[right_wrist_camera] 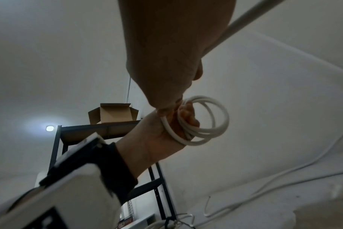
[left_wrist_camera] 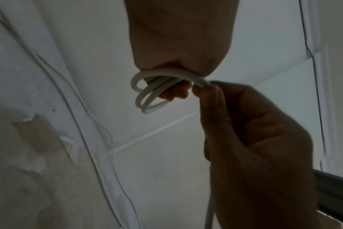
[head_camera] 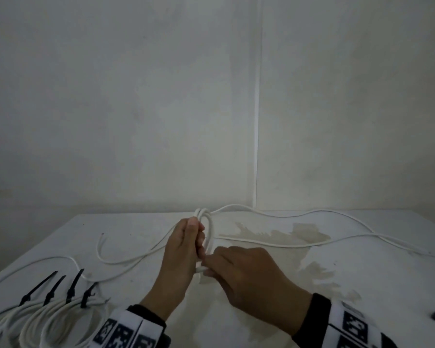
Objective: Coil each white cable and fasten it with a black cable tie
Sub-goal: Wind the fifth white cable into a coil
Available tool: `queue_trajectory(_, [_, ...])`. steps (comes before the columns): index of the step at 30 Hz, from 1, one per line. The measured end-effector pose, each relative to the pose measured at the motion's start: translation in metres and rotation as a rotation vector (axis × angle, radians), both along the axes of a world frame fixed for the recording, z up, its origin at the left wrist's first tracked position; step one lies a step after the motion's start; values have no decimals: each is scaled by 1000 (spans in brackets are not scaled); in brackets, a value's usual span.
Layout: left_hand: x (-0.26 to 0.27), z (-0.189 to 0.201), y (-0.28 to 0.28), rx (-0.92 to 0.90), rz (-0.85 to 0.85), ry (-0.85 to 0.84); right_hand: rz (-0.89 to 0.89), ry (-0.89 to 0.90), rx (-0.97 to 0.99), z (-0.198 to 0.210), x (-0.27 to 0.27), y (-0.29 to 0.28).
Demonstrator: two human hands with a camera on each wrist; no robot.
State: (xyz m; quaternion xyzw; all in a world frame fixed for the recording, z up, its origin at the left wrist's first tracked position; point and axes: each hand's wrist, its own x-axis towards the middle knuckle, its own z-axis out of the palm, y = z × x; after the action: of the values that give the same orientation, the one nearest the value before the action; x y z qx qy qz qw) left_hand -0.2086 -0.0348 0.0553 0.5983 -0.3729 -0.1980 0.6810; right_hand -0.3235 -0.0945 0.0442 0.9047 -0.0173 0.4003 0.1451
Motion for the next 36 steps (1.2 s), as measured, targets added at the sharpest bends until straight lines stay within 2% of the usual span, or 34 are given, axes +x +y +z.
queue_trajectory(5, [-5,0,6,78,-77,-185,60,-58,122,11,-7,-12])
queue_trajectory(7, [-10,-1,9,132,-135,-182,35,-74,220,17,-8,-15])
queue_trajectory(11, [-17,5,12,222,-305,96,33,-33,564,28,-13,-35])
queue_trajectory(15, [-13,11,15,158,-427,333,55,31,919,33,-16,-48])
queue_trajectory(19, [-9,11,15,112,-486,465,105,163,1116,34,-16,-40])
queue_trajectory(21, [-8,12,17,95,-505,524,152,216,1282,38,-19,-35])
queue_trajectory(24, [-5,14,17,59,-506,574,272,193,1476,37,-20,-31])
queue_trajectory(27, [-3,14,15,69,-492,557,316,220,1464,34,-23,-32])
queue_trajectory(32, [-3,10,14,125,-480,471,213,321,1307,41,-27,-38])
queue_trajectory(36, [-8,13,15,191,-482,386,203,373,1259,41,-33,-42])
